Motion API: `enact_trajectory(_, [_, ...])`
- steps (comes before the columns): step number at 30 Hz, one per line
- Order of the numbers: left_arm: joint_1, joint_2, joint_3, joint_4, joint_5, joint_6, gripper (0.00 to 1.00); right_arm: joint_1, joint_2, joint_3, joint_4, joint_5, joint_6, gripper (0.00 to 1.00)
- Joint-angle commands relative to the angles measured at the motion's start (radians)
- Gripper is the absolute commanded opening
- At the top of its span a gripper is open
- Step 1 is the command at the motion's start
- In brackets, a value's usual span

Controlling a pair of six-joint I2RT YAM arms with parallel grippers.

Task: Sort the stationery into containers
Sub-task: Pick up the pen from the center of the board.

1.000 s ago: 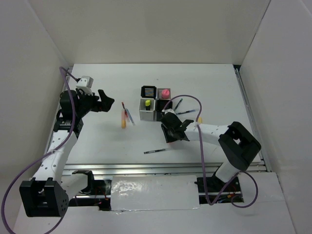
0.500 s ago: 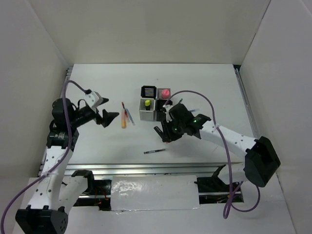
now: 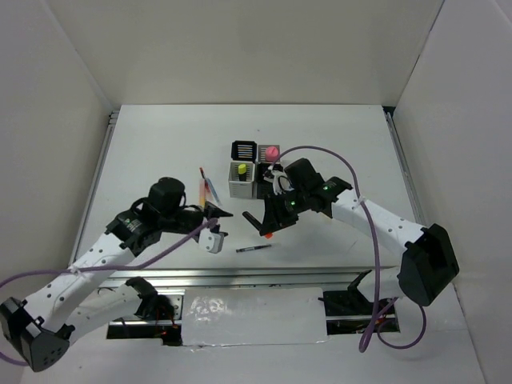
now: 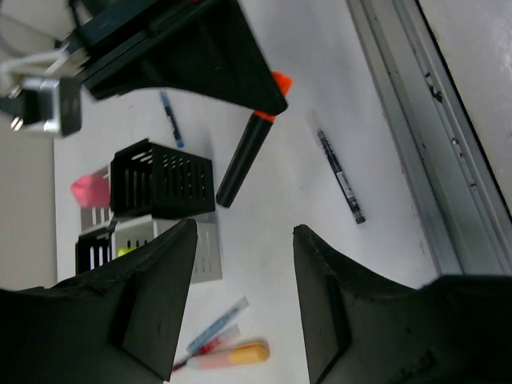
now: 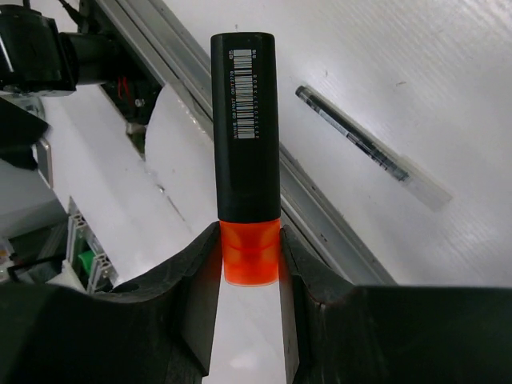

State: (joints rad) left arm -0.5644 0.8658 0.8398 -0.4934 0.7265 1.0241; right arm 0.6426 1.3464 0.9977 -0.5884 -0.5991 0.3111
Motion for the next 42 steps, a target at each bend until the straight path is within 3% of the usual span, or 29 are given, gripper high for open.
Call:
enact_trajectory(1, [-0.116,0.061,0.035,0.03,-0.119,0.137,0.63,-0.006,0.016,0.058,-0.025,-0.03,0.043,0.0])
enact_trajectory(8, [-0.227,0.137,0.022,0.088,-0.255,0.174,0.59,-0.009,0.033,0.074,-0.031,-0.011,0.12,0.0])
enact_trajectory(11, [-0.261,0.127,0.021,0.116,-0.245,0.156,0.55,-0.017,0.054,0.081,-0.031,-0.011,0.141,0.0])
enact_trajectory(15, [-0.316,0.084,-0.022,0.202,-0.262,0.152,0.57,-0.04,0.105,0.094,-0.039,-0.019,0.18,0.0])
enact_trajectory(21, [-0.431,0.117,-0.019,0.179,-0.317,0.251,0.58,-0.046,0.158,0.14,-0.074,0.068,0.282,0.0])
enact_trajectory(32, [-0.508,0.234,-0.021,0.253,-0.495,0.263,0.61,-0.046,0.125,0.183,-0.136,0.167,0.381,0.0])
enact_trajectory(37, [-0.557,0.272,-0.067,0.43,-0.654,0.239,0.62,-0.046,0.131,0.212,-0.165,0.203,0.405,0.0])
enact_trajectory(42, [-0.575,0.332,-0.07,0.521,-0.722,0.228,0.59,-0.046,0.148,0.251,-0.188,0.202,0.434,0.0])
